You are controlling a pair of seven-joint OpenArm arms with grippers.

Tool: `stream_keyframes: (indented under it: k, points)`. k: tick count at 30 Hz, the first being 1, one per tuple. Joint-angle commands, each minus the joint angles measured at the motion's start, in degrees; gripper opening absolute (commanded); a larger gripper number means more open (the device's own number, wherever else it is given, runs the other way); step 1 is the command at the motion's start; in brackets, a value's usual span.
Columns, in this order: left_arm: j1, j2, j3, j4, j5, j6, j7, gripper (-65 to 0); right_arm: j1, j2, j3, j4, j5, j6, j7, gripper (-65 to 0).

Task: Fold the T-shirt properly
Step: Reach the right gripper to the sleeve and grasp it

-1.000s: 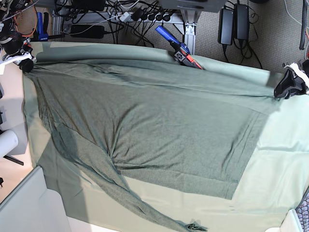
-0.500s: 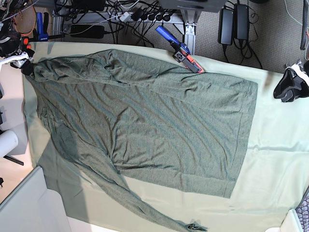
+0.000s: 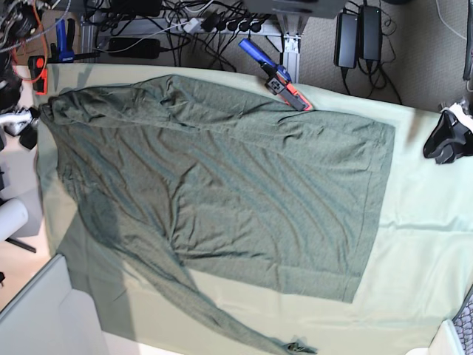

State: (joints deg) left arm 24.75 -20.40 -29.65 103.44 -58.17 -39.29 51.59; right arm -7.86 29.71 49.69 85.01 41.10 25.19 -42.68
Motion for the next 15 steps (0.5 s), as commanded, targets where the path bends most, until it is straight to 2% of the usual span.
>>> stream_keyframes:
  k: [1, 4, 7, 12, 15]
  points:
    - [-0.17, -0.92, -0.28, 0.92, -1.44, -0.71, -1.25, -37.0, 2.99, 1.66, -1.44, 0.85, 0.35, 0.50, 2.12, -28.8]
    - [-0.28, -0.92, 0.74, 0.92, -1.57, -0.71, -1.18, -37.0, 10.71, 1.51, -9.77, -0.76, -3.76, 0.50, 4.74, -28.8]
    - [-0.26, -1.29, 3.15, 0.92, -1.38, -0.71, -0.63, -37.0, 19.80, 0.50, -21.05, -4.31, -8.81, 0.50, 7.69, -28.8]
    - [0.37, -2.78, 8.00, 0.92, 0.42, -0.71, -0.31, -37.0, 34.25, -4.22, -38.75, -14.40, -21.40, 0.02, 13.27, -28.8]
    - [1.09, -2.80, 8.81, 0.92, 0.37, -0.71, -0.07, -37.0, 41.03, -7.34, -47.80, -25.35, -29.18, -2.78, 16.85, -28.8]
